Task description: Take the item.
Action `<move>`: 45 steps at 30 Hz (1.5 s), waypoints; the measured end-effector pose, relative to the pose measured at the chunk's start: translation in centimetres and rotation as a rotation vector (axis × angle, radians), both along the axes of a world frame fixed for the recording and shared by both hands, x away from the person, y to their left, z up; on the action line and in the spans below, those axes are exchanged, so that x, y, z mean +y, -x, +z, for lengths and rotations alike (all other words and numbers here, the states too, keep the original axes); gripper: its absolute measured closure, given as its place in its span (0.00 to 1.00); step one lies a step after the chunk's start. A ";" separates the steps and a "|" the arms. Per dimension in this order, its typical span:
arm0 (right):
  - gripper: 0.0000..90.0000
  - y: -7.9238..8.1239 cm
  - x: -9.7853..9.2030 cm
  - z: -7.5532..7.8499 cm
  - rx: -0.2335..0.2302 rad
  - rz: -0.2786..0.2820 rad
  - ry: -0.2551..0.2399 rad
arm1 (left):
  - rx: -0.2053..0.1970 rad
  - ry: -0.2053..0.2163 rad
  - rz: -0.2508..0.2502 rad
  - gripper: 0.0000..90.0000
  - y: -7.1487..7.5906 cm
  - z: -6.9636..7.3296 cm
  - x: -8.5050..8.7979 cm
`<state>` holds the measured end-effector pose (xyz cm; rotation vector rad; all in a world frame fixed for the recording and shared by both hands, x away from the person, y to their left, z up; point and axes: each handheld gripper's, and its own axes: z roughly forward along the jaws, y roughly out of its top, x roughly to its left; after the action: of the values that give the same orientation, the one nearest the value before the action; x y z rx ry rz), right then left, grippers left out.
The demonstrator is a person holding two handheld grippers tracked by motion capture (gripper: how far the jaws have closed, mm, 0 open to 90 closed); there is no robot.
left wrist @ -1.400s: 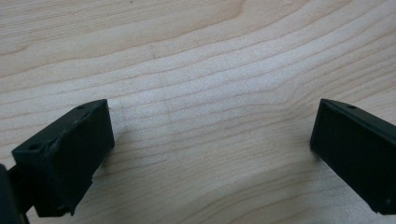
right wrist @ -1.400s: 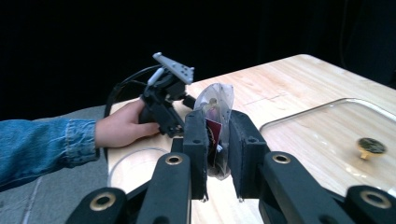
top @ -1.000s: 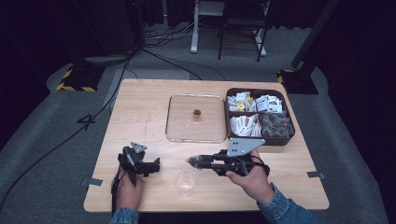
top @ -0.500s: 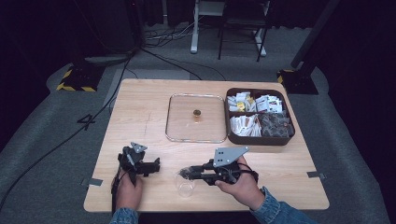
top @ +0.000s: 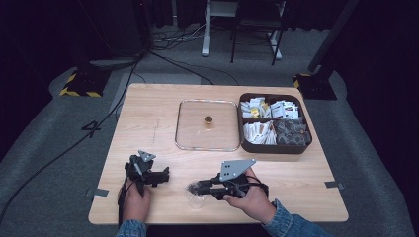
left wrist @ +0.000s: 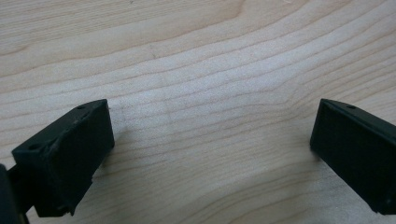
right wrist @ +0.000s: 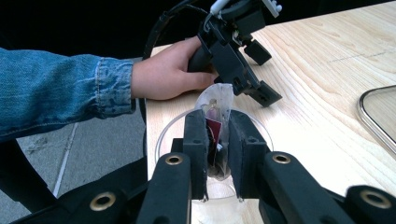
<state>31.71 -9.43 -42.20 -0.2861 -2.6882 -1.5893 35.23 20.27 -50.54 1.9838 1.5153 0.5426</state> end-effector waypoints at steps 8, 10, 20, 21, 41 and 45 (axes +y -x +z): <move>0.64 0.1 0.4 -0.3 -0.022 0.003 0.004 | 0.000 0.000 0.000 0.00 0.0 0.0 0.0; 0.59 0.2 0.4 -0.2 -0.028 0.006 -0.002 | -0.001 0.000 0.000 0.00 0.0 0.0 0.0; 0.50 0.1 0.0 0.4 -0.046 -0.008 -0.008 | 0.000 0.000 0.000 0.00 0.0 0.0 0.0; 0.48 0.1 -0.2 0.7 -0.055 -0.014 -0.012 | 0.000 0.000 0.000 0.00 0.0 0.0 0.0; 0.30 -1.9 -7.6 4.6 -0.083 -0.157 0.044 | 0.000 0.003 -0.001 0.00 0.0 0.0 0.0; 0.28 -2.2 -9.1 4.3 -0.071 -0.198 0.052 | -0.003 0.001 0.000 0.00 -0.1 0.0 0.0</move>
<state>33.95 -18.53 -37.87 -0.5216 -2.8373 -1.6071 35.31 20.25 -50.55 1.9814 1.5137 0.5438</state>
